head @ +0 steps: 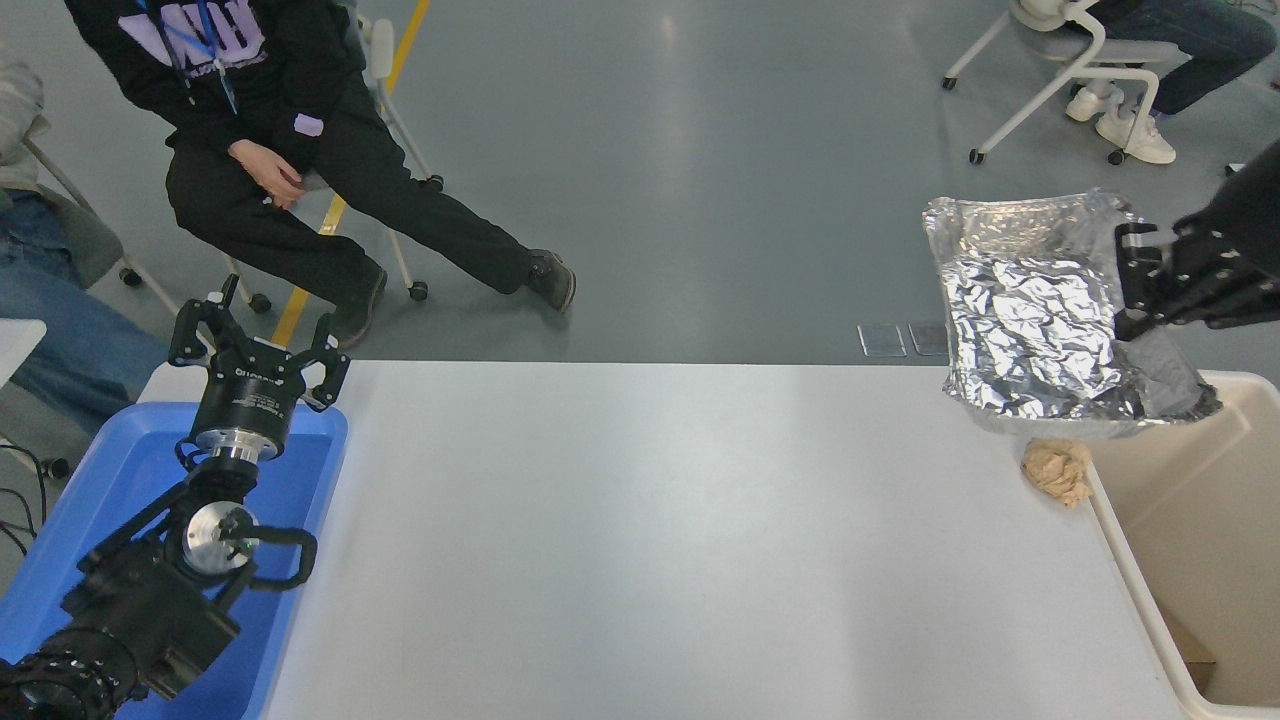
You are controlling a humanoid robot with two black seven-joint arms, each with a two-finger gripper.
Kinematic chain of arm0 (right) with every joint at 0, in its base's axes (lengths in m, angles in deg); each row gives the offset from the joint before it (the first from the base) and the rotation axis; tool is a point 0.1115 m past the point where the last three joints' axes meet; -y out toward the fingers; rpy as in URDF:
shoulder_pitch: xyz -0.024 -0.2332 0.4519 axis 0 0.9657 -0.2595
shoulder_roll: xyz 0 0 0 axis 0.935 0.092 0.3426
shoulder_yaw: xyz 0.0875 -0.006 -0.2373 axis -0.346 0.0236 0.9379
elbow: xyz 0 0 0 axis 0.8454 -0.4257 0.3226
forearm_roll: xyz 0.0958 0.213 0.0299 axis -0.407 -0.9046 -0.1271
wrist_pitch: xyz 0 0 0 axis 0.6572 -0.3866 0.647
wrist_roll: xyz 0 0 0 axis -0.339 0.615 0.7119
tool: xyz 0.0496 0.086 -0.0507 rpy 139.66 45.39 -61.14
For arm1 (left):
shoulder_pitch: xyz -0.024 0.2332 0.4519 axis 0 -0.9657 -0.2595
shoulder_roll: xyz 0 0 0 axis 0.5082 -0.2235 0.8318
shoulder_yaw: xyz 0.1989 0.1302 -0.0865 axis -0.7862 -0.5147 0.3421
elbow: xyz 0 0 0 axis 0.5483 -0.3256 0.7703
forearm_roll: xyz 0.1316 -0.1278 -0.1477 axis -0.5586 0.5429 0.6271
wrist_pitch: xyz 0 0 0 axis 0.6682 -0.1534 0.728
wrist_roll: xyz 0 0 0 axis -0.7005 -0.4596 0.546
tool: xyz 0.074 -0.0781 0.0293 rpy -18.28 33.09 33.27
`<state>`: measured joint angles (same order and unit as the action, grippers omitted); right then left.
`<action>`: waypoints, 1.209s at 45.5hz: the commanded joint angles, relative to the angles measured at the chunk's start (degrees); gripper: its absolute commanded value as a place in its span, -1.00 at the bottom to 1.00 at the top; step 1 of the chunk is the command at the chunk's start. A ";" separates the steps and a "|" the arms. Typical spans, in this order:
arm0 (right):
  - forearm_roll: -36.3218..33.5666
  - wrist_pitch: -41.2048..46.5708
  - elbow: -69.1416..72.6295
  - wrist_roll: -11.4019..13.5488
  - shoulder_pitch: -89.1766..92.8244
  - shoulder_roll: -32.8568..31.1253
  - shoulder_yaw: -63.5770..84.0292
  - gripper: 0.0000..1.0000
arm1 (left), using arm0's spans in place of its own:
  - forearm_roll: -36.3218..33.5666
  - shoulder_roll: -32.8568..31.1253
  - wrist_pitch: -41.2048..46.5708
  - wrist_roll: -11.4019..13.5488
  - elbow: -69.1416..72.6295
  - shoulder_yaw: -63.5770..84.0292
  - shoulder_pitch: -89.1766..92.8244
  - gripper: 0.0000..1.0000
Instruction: Pick up foil plate and place in dustbin
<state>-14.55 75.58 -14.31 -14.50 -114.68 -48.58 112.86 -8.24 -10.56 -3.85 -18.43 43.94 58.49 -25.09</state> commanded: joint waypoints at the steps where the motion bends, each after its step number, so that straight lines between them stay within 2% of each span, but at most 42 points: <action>1: 0.38 0.00 -10.37 0.12 9.59 -9.15 2.09 -1.00 | 0.00 0.00 0.03 0.03 0.00 -0.04 0.00 0.98; 5: -0.50 -3.15 -12.13 0.03 12.93 -14.16 1.47 -1.00 | 0.00 0.00 0.03 0.03 0.00 -0.04 0.00 0.98; 11: -0.32 -15.53 -12.05 0.03 17.32 -21.28 -0.02 -1.00 | 0.00 0.00 0.03 0.03 0.00 -0.04 0.00 0.98; 19: -0.50 -35.92 -13.10 0.03 34.78 -21.99 -6.25 -1.00 | 0.00 0.00 -0.05 -0.06 0.00 0.05 0.00 0.98; 22: -0.50 -40.15 -14.50 0.03 41.83 -21.64 -10.56 -1.00 | 0.00 0.00 -0.05 -0.06 0.00 0.05 0.00 0.98; 34: -0.50 -42.80 -27.85 0.12 63.72 -19.27 -25.68 -1.00 | 0.00 0.00 -0.05 -0.06 0.00 0.05 0.00 0.98; 55: -2.87 -45.70 -52.03 0.03 89.92 -6.44 -43.88 -1.00 | 0.00 0.00 0.03 0.03 0.00 0.05 0.00 0.98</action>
<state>-16.89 31.39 -54.57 -14.38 -36.78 -61.17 77.05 -8.23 -10.56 -3.92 -18.49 43.94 58.54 -25.09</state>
